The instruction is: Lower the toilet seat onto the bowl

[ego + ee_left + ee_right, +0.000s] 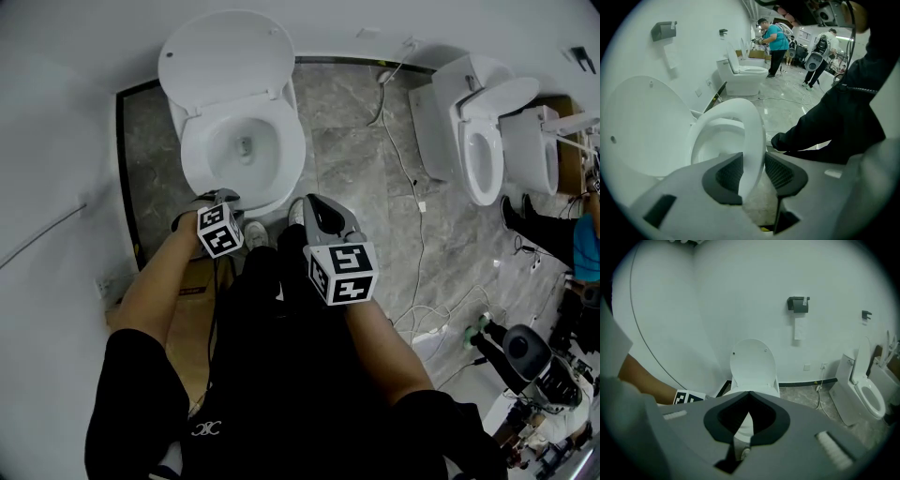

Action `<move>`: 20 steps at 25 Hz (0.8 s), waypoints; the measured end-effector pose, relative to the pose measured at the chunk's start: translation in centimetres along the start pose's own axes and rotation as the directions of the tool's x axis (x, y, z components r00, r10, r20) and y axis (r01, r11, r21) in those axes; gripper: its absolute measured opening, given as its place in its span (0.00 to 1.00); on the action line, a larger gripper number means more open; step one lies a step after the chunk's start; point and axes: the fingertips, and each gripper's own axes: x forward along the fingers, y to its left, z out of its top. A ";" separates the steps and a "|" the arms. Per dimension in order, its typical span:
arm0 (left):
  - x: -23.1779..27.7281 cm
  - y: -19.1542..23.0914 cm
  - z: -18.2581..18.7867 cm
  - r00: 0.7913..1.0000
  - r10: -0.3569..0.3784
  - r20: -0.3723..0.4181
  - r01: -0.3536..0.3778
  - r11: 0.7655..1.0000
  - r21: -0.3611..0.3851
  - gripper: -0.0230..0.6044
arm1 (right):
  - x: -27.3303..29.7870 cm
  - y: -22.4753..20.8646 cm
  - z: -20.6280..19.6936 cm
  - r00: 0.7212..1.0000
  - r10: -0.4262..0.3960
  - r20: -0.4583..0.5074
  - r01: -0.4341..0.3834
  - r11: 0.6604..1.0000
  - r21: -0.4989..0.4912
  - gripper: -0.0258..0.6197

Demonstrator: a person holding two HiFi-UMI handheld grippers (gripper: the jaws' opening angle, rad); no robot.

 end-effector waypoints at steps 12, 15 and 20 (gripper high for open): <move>7.6 -3.3 -2.9 0.994 -0.106 -0.004 0.104 0.982 -0.160 0.18 | 4.4 -2.0 -3.6 0.995 0.020 -0.101 -0.020 1.000 0.002 0.05; 9.6 -4.0 -3.6 0.994 -0.110 -0.010 0.106 0.976 -0.189 0.15 | 5.8 -2.5 -4.1 0.992 0.028 -0.121 -0.029 1.000 -0.007 0.05; 12.8 -3.1 -5.4 1.000 -0.027 -0.012 0.022 0.956 -0.292 0.04 | 8.4 -2.8 -4.7 0.988 0.048 -0.146 -0.052 0.998 -0.023 0.05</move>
